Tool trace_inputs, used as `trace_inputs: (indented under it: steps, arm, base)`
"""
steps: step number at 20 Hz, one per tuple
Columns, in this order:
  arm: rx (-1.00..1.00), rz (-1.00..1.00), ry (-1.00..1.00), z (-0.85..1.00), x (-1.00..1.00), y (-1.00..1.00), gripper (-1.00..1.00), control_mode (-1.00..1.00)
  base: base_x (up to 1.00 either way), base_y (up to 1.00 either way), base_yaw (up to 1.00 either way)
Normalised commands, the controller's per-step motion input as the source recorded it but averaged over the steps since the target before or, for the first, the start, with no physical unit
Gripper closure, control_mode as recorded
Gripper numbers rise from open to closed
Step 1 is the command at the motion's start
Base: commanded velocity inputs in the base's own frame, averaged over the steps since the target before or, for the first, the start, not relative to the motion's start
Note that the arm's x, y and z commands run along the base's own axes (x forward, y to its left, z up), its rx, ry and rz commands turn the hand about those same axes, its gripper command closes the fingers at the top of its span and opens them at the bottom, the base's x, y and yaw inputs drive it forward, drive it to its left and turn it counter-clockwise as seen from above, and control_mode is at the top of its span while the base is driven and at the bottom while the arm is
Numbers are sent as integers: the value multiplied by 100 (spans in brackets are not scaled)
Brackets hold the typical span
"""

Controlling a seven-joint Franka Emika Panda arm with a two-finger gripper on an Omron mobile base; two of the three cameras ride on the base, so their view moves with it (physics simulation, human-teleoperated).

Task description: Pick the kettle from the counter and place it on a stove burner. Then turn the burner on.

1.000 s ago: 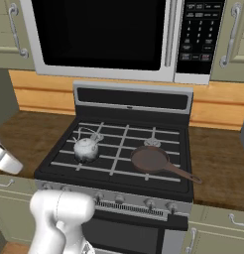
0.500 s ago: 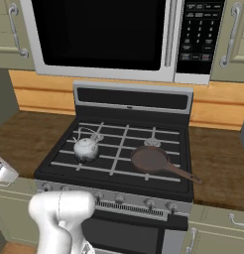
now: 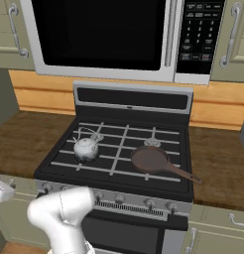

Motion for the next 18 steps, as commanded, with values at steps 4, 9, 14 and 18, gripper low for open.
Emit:
trace_inputs:
  steps: [4,9,14,18]
  arm:
    - [6,21,-38,-67,-10,-2,-100,-100]
    - [7,13,-25,-42,-1,0,-100,-100]
    - [1,-6,-12,-26,19,5,-100,-100]
    - [0,-14,-8,-40,17,17,-100,-100]
  base:
    - [0,0,0]
    - [0,0,0]
    - [0,0,0]
    - [0,0,0]
